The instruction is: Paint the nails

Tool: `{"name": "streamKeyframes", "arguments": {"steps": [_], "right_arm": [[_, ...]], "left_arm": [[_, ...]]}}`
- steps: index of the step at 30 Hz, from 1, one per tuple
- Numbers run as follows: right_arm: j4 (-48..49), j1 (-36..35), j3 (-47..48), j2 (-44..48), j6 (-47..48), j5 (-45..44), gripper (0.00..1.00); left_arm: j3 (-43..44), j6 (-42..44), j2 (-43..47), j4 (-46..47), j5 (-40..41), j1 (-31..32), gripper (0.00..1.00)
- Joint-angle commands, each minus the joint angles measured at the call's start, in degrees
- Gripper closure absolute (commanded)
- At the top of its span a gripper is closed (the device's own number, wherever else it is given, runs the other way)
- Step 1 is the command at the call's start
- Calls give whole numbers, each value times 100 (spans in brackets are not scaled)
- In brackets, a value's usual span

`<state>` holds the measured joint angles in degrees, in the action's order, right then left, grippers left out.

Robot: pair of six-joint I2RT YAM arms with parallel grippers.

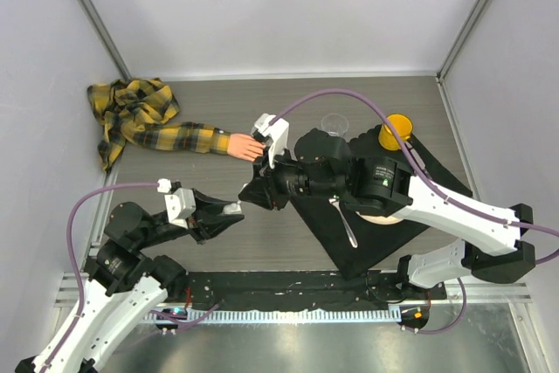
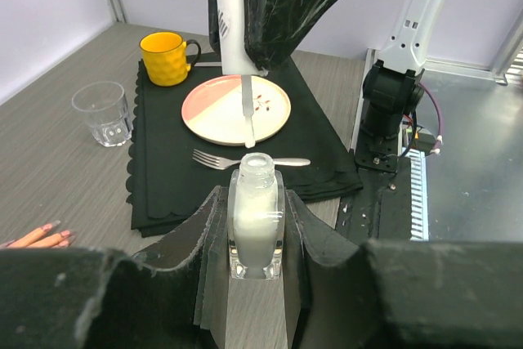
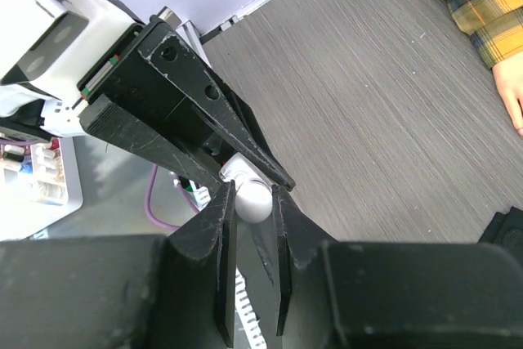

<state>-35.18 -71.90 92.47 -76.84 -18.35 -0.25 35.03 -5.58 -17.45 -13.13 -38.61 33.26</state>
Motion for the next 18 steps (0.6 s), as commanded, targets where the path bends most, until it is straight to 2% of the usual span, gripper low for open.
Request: {"name": "streamKeyframes", "arguments": {"steps": [1, 18], "right_arm": [[196, -26, 307, -24, 103, -133, 100], [213, -26, 307, -33, 77, -45, 100]], "left_arm": [[40, -4, -4, 152, 29, -3, 100], [48, -13, -30, 152, 29, -3, 100]]}}
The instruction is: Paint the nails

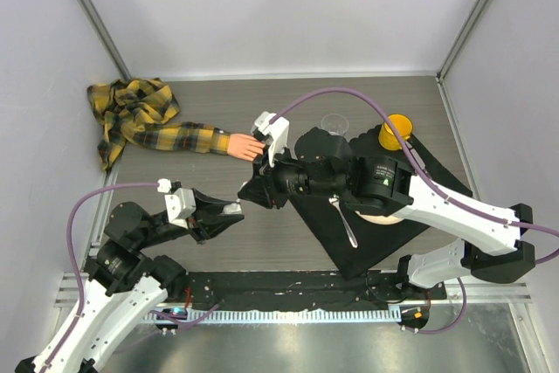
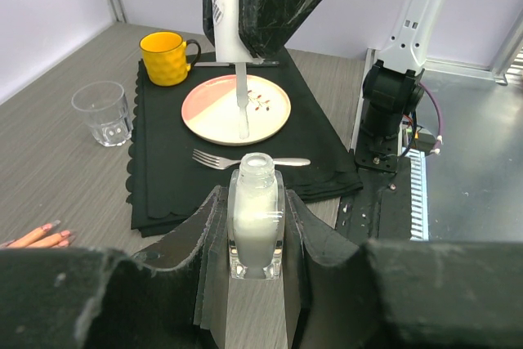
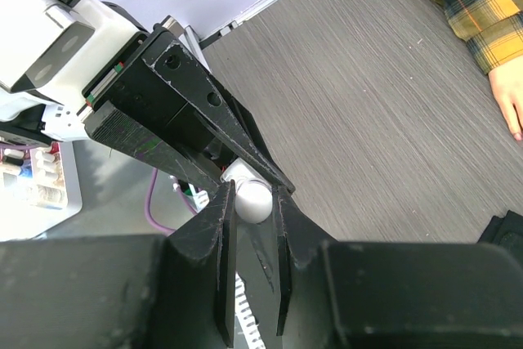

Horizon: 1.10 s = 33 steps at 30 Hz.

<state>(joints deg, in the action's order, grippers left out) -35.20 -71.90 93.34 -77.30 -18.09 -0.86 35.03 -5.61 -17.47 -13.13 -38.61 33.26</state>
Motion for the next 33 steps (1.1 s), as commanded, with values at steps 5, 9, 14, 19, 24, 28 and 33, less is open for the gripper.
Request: {"name": "streamKeyframes", "arguments": {"steps": [5, 9, 14, 19, 24, 28, 33], "right_arm": [[233, -35, 220, -40, 25, 236, 100], [251, -35, 193, -49, 24, 288, 100], [268, -35, 185, -92, 16, 323, 100], [294, -35, 202, -119, 16, 332, 100], [295, -35, 193, -154, 7, 376, 100], [295, -52, 176, -163, -2, 368, 100], [286, -79, 149, -163, -2, 394, 100]], "left_arm": [[48, -19, -37, 152, 38, -3, 100], [48, -19, -28, 152, 47, -3, 100], [48, -19, -37, 152, 47, -3, 100], [48, -19, -45, 152, 38, -3, 100], [48, -28, -46, 152, 38, -3, 100], [48, -20, -54, 152, 38, -3, 100], [48, -19, -45, 144, 47, -3, 100]]}}
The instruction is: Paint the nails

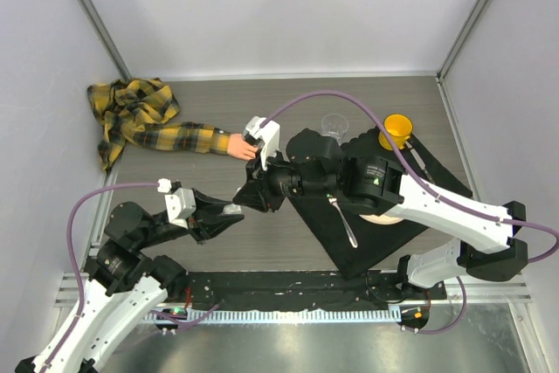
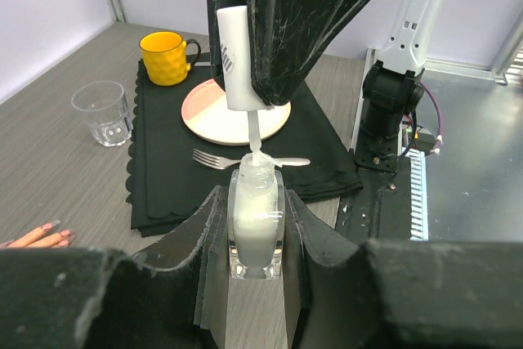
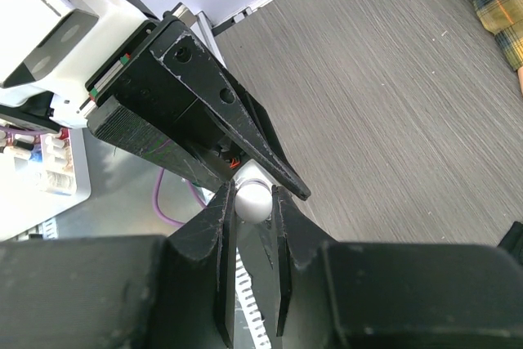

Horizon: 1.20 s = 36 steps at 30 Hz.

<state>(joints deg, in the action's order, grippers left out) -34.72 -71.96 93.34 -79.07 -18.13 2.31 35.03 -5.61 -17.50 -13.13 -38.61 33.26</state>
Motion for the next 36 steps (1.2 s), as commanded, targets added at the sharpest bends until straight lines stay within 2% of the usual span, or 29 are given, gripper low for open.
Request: {"name": "streamKeyframes", "arguments": {"steps": [1, 24, 36], "right_arm": [[238, -63, 132, 14, 2, 77, 100], [-87, -266, 79, -162, 310, -731, 100], [-61, -371, 79, -214, 380, -582, 100]], "left_arm": [[48, -28, -43, 152, 47, -3, 100], [39, -28, -8, 144, 73, -3, 100], [48, -28, -8, 144, 91, -3, 100]]}}
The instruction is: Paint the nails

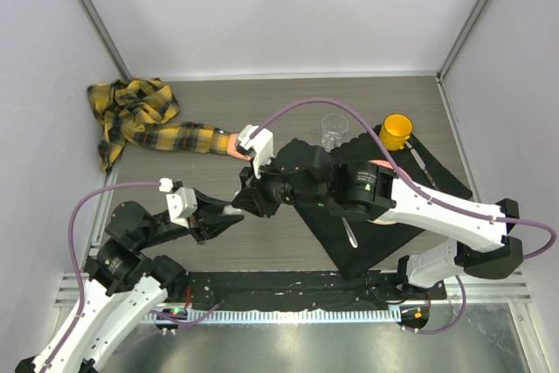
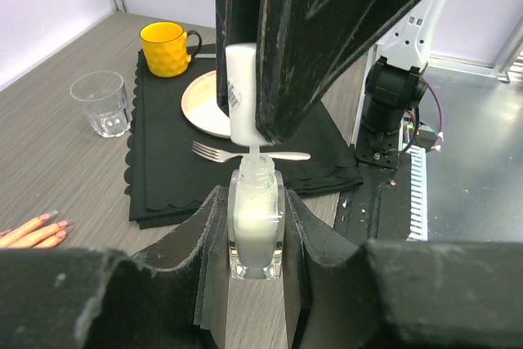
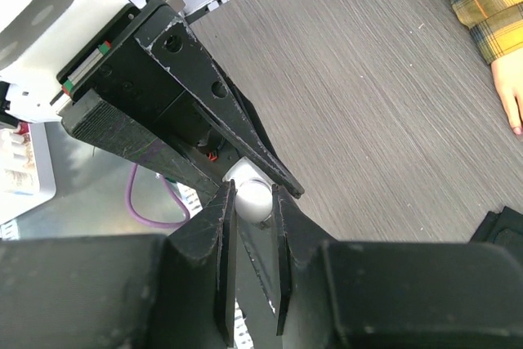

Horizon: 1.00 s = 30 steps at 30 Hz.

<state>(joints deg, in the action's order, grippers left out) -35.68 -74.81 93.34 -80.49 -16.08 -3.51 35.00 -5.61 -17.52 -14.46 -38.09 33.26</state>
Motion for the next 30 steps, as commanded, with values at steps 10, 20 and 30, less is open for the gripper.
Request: {"name": "streamKeyframes", "arguments": {"steps": [10, 20, 30], "right_arm": [[-158, -385, 141, -300, 430, -457, 99], [-676, -570, 817, -1004, 563, -730, 97], [545, -1079, 209, -1275, -2109, -2319, 99]], "left_arm": [[50, -11, 38, 251, 99, -3, 100], [68, -2, 20, 242, 99, -3, 100], [112, 174, 301, 127, 1031, -3, 100]]}}
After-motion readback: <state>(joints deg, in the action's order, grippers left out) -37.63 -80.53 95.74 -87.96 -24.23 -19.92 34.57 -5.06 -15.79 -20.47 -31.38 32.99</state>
